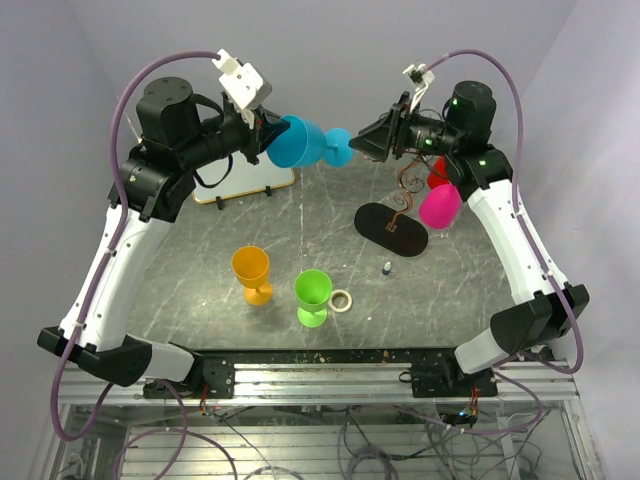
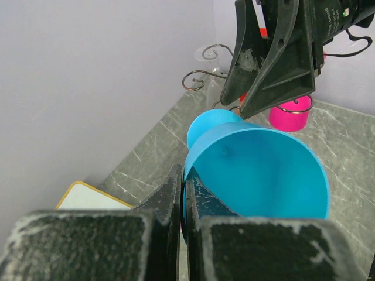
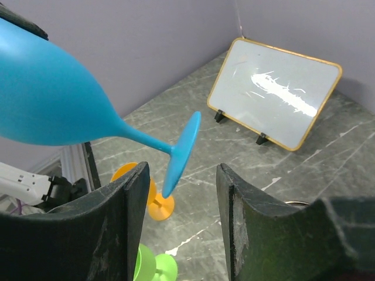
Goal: Place the wine glass upside down on the wine glass rack
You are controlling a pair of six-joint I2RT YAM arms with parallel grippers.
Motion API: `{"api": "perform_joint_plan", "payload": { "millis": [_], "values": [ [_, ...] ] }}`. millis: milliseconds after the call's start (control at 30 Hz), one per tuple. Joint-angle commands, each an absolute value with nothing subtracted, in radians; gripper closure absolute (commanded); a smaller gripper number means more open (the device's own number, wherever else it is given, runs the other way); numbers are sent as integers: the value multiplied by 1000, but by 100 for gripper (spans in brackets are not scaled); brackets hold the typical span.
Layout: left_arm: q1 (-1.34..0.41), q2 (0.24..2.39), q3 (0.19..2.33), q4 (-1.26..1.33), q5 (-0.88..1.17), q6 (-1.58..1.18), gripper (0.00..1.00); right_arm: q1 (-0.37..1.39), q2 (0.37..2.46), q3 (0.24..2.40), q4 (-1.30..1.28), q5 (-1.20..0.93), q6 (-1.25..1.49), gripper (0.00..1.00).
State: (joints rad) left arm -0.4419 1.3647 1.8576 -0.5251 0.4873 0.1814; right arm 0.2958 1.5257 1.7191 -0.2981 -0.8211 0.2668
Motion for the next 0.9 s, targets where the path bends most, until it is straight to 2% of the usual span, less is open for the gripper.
{"api": "perform_joint_plan", "payload": {
  "millis": [0, 633, 767, 867],
  "values": [
    [-435, 1369, 1885, -490, 516, 214, 93, 319, 1545, 1703, -255, -825, 296, 52],
    [-435, 1360, 1866, -505, 539, 297, 93, 339, 1583, 1612, -71, -917, 505, 71],
    [-436, 1357, 1852, -498, 545, 284, 90, 340, 1586, 1625, -91, -889, 495, 81],
    [-436, 1353, 1842, -497, 554, 279, 85, 339, 1583, 1646, -127, -855, 462, 96]
  ]
}}
